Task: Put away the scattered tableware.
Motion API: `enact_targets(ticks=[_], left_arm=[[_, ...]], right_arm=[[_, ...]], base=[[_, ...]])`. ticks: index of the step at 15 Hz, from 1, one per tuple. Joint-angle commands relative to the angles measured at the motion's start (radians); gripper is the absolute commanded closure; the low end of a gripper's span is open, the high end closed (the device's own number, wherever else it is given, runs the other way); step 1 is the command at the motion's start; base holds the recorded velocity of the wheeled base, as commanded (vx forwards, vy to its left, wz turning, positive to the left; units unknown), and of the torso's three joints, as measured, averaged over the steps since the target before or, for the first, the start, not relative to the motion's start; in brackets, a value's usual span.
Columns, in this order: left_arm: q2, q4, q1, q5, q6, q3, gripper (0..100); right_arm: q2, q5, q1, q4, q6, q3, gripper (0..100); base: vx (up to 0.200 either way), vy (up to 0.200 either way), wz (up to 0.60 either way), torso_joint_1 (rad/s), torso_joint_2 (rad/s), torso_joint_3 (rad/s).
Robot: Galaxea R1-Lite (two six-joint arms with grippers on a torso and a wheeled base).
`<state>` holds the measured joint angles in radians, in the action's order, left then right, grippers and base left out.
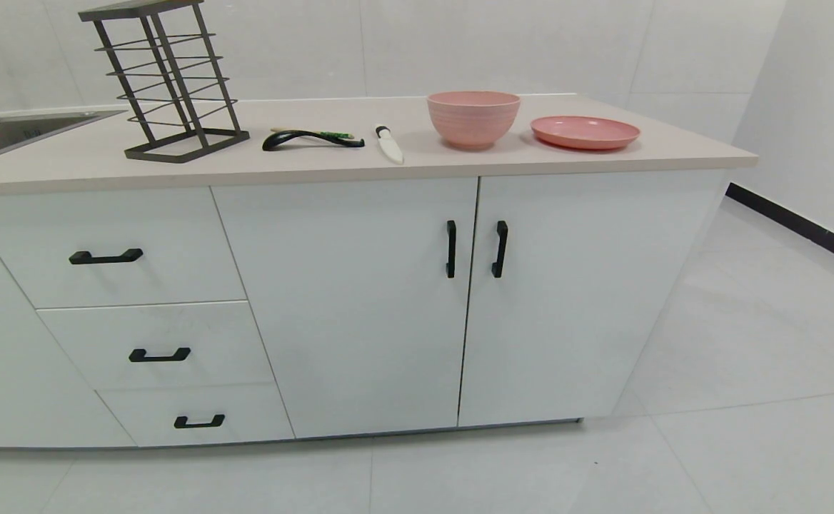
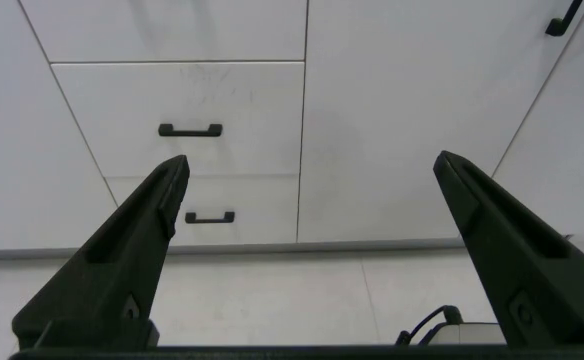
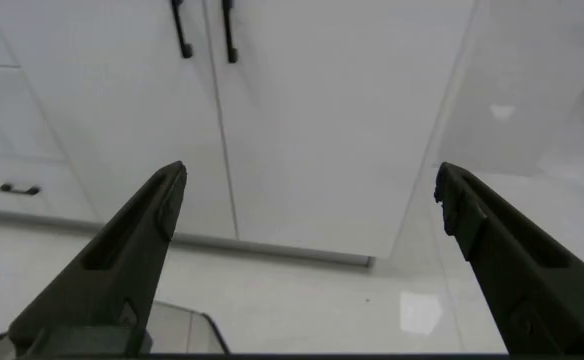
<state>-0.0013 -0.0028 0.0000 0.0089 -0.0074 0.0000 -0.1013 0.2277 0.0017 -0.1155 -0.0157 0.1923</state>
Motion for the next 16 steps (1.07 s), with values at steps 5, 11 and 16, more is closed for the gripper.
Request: enact_targets(ticks=[5, 11, 16], left_arm=[[0.001, 0.000, 0.000, -0.001, 0.001, 0.000, 0], [0.001, 0.001, 0.000, -0.003, 0.000, 0.000, 0], [0.001, 0.000, 0.000, -0.003, 0.000, 0.000, 0]], right_arm=[[-0.405, 0.052, 0.092, 0.088, -0.001, 0.087, 0], [-0.813, 0.053, 0.189, 0.416, -0.015, 0.121, 0], [-1.048, 0.159, 0.282, 0.559, -0.115, 0.174, 0]], base=[[0.000, 0.000, 0.00, 0.000, 0.00, 0.000], [0.000, 0.000, 0.00, 0.000, 0.00, 0.000], [0.000, 0.000, 0.00, 0.000, 0.00, 0.000]])
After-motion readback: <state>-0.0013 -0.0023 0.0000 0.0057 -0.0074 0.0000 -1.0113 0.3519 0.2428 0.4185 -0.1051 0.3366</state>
